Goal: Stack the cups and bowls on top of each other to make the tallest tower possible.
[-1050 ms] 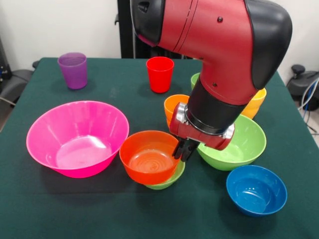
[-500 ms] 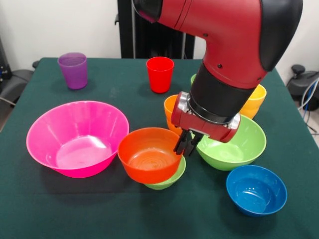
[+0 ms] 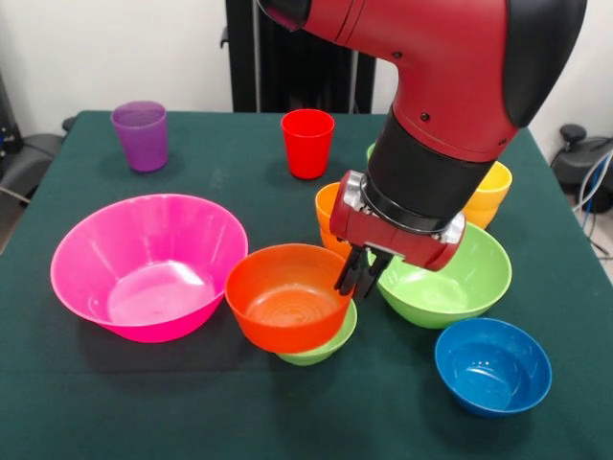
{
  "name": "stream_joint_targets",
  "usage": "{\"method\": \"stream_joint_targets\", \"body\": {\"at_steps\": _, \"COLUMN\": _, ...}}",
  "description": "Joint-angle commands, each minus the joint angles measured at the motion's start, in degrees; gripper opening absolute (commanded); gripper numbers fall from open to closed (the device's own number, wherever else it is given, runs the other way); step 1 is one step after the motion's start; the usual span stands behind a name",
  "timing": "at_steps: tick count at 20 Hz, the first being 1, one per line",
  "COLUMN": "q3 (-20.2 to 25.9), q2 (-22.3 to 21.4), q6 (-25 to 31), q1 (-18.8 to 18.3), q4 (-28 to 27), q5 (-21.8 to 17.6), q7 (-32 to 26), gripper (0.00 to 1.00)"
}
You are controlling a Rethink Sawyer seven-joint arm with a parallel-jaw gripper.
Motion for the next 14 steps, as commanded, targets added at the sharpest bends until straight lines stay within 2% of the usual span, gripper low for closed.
{"method": "stream_joint_targets", "body": {"at_steps": 1, "q3": 6.26, "q2": 0.69, "q6": 1.75, "q1": -0.6, "q4": 4.59, "q5": -0.81, "q7": 1.84, "gripper": 0.0}}
{"method": "stream_joint_targets", "body": {"at_steps": 6, "q3": 7.53, "q2": 1.54, "q6": 0.36, "q1": -0.7, "q4": 5.2, "q5": 0.58, "q7": 3.83, "gripper": 0.0}}
{"method": "stream_joint_targets", "body": {"at_steps": 14, "q3": 6.79, "q2": 1.99, "q6": 2.33, "q1": 0.04, "q4": 3.62, "q5": 0.43, "q7": 4.99, "gripper": 0.0}}
